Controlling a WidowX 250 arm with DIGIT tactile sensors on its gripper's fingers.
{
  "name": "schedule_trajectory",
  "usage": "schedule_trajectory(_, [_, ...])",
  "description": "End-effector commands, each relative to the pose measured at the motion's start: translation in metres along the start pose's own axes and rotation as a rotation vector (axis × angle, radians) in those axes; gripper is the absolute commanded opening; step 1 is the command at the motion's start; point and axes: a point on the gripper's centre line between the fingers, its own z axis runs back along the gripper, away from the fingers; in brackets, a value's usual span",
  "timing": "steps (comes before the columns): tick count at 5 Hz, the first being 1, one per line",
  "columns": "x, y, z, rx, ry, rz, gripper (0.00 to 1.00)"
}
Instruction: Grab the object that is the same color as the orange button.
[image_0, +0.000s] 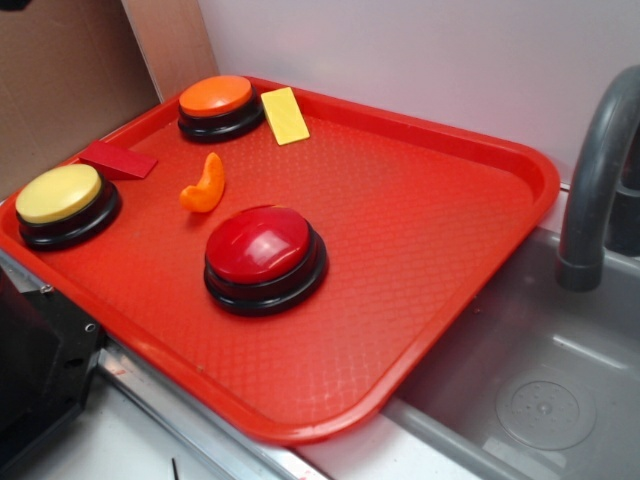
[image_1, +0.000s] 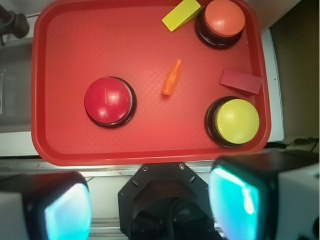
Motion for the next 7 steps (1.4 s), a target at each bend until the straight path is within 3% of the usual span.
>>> schedule_trajectory(1, [0.0, 0.0, 0.0, 0.0, 0.0, 0.0, 1.0])
schedule_trajectory(2, [0.021, 0.0, -0.015, 0.007, -0.012, 0.036, 1.0])
schedule_trajectory(3, [0.063, 0.002, -0.043, 0.01, -0.048, 0.206, 1.0])
schedule_trajectory(4, [0.081, 0.022, -0.075, 0.005, -0.057, 0.402, 1.0])
schedule_trajectory(6, [0.094, 0.059, -0.127, 0.071, -0.043, 0.528, 1.0])
schedule_trajectory(7, [0.094, 0.063, -0.154, 0.097, -0.017, 0.531, 1.0])
